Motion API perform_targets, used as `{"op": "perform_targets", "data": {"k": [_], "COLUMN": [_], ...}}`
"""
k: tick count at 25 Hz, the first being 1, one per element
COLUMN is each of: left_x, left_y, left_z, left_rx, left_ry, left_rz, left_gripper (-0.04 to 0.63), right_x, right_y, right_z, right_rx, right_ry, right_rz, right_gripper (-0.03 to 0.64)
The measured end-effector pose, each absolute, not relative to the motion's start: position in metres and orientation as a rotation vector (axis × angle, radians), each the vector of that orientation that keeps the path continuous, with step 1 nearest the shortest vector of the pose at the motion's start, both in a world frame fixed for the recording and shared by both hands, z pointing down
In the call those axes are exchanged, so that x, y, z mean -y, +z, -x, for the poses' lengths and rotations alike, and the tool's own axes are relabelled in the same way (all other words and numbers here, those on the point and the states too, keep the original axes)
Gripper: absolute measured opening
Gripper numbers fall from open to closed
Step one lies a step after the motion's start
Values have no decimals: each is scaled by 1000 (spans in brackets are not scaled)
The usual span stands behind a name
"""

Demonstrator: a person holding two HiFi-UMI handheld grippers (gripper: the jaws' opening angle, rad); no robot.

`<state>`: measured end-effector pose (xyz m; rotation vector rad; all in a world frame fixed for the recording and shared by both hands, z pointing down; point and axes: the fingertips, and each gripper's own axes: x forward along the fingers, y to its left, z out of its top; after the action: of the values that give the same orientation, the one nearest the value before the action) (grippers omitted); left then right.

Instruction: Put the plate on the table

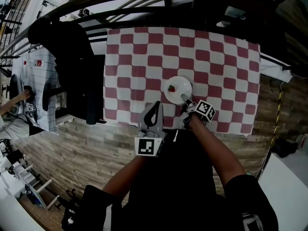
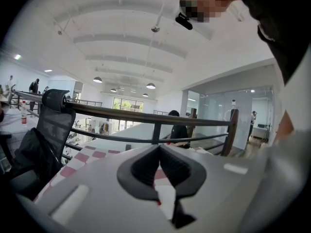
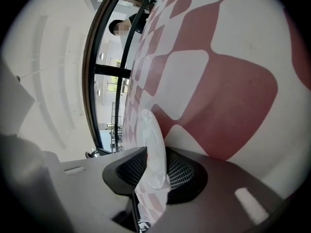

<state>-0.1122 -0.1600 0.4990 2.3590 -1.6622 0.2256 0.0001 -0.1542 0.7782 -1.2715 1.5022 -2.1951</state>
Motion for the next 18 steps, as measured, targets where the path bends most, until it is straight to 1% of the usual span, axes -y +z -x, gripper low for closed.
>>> {"op": "perform_targets", "data": {"k": [7, 10, 18], "left_x": [155, 150, 141], "left_y": [500, 501, 503], "left_z": [114, 111, 105], "left_rx": [1656, 1632, 1579], "left_ry": [216, 224, 222], "left_rz": [-2339, -2348, -2360], "left_gripper": [9, 9, 9], "right_x": [145, 141, 127], "right_y": [779, 778, 760], "right_z": [-8, -10, -16], "right_rx": [-1509, -1512, -1585], "right_ry": [-2217, -2223, -2167], "right_rz": [1339, 1339, 1325], "right_gripper": [110, 124, 98]}}
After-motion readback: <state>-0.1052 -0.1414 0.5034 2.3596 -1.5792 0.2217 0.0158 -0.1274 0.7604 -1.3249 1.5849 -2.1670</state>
